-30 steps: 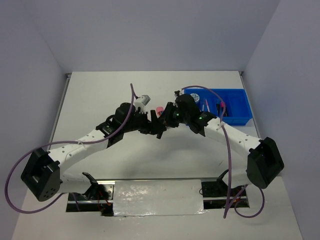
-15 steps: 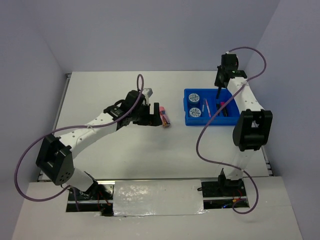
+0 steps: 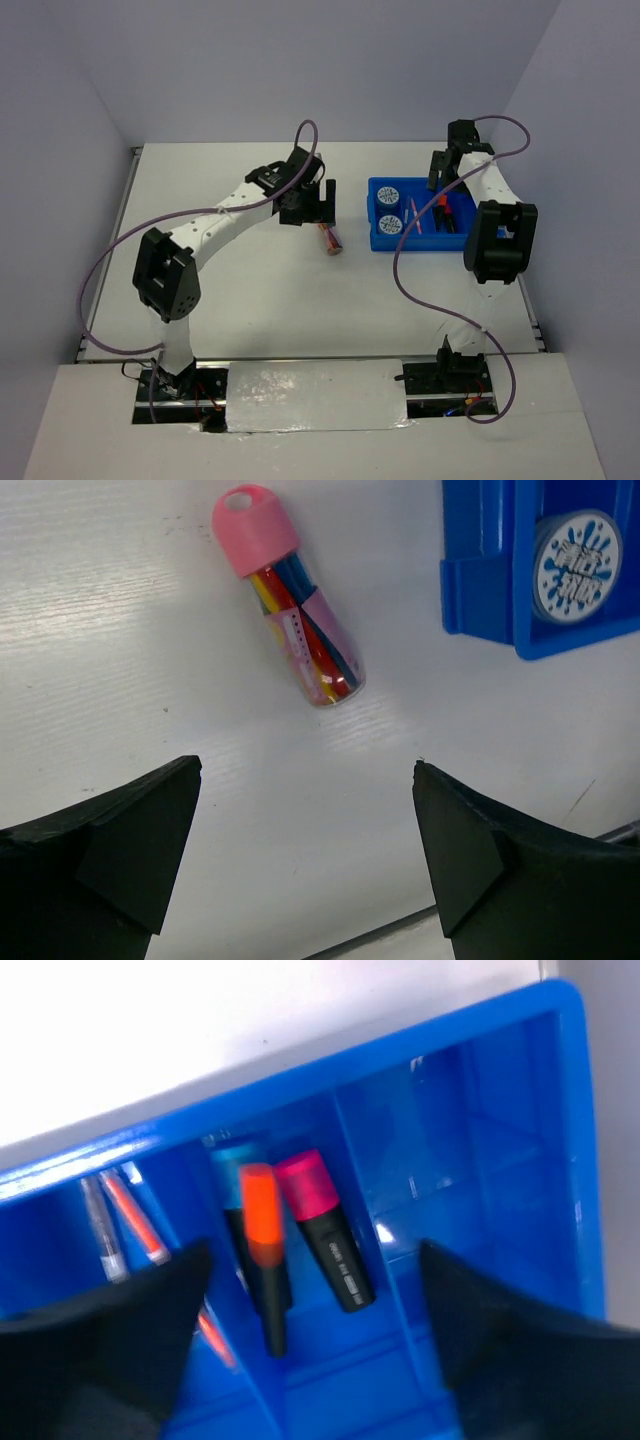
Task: Sort the stationery into containers
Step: Place the pen in the storage box, then pick up the stationery from the center of the board.
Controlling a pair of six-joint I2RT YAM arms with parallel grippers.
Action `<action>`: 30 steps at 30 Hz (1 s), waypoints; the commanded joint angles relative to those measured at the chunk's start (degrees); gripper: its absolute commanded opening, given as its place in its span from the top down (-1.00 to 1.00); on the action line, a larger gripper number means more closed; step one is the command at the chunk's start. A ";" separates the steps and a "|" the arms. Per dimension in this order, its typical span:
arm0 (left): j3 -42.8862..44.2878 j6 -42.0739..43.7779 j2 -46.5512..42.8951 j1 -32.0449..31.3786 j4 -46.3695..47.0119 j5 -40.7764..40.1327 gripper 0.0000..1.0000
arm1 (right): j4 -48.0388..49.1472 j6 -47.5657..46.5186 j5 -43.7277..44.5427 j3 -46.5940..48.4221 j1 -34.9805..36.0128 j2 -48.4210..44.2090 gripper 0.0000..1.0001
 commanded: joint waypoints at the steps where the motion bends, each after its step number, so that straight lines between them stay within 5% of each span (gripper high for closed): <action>1: 6.08 -5.40 5.08 0.70 -5.14 -2.87 -0.99 | 0.36 0.42 -1.30 -0.14 0.16 -2.27 -0.99; 11: 16.19 -17.01 19.58 -0.27 -5.23 -4.28 -0.99 | -1.22 5.95 -11.49 -4.71 2.35 -18.43 -0.99; 15: 23.48 -19.47 25.82 -1.23 -12.95 -9.01 -0.91 | -1.92 6.92 -17.20 -7.70 4.29 -23.80 -0.99; 22: 18.85 -22.46 30.23 -3.78 -16.21 -10.97 -0.63 | -2.63 8.41 -24.51 -8.23 6.66 -29.43 -0.99; 23: 17.71 -22.46 29.97 -3.96 -15.43 -10.70 -0.56 | -2.45 8.50 -25.30 -8.23 6.67 -29.78 -0.99; 26: 11.74 -22.02 26.91 -4.49 -12.19 -9.39 0.25 | -2.01 9.55 -29.51 -8.50 6.58 -30.66 -0.99; 27: 7.11 -20.98 25.50 -4.49 -7.73 -8.51 0.98 | -0.53 9.91 -33.35 -10.06 6.40 -31.80 -0.99; 30: -3.87 -15.64 15.94 -4.49 5.95 -3.15 1.00 | 5.80 12.62 -40.13 -15.93 6.05 -36.18 -0.99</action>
